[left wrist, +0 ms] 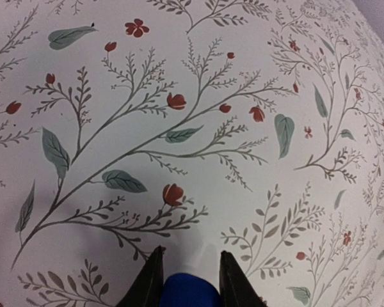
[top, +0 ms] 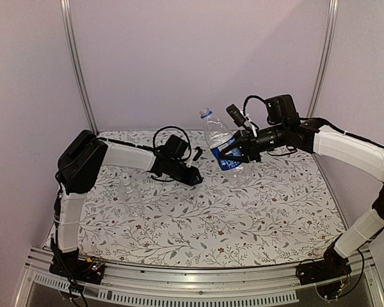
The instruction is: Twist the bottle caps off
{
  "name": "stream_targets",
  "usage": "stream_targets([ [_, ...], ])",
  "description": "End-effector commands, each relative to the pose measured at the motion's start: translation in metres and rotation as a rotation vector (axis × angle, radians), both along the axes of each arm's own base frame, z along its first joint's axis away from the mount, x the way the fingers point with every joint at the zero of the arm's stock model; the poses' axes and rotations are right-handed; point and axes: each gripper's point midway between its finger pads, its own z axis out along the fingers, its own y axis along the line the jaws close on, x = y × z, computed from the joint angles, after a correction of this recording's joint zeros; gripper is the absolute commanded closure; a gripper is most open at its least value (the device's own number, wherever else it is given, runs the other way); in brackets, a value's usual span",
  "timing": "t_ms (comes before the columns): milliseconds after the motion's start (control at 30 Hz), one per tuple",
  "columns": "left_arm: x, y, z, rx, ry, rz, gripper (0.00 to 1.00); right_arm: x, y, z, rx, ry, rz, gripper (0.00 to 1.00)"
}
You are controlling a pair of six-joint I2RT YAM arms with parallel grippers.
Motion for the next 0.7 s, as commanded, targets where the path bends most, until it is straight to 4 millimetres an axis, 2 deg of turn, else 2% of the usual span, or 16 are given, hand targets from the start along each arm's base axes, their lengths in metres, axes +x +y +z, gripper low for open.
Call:
stream_targets([
  [0,-0.001,-0.006,-0.006,0.017,-0.003,-0.015,0.80,-0.002,-0.005,0.010,0.020,-0.022,-0.008,0.67],
  [200,-0.004,-0.004,-0.015,0.032,0.009,-0.021,0.78,-0.001,-0.004,0.009,0.019,-0.021,-0.007,0.67],
  [300,-0.004,-0.004,-0.011,0.028,0.007,-0.024,0.76,-0.001,-0.005,0.008,0.019,-0.019,-0.008,0.67],
  [500,-0.004,-0.005,0.007,0.005,-0.012,-0.031,0.52,0.001,-0.006,0.006,0.013,-0.020,-0.021,0.67],
  [667,-0.001,-0.008,0.041,-0.035,-0.060,-0.032,0.37,0.008,-0.011,0.007,0.019,-0.020,-0.055,0.67],
])
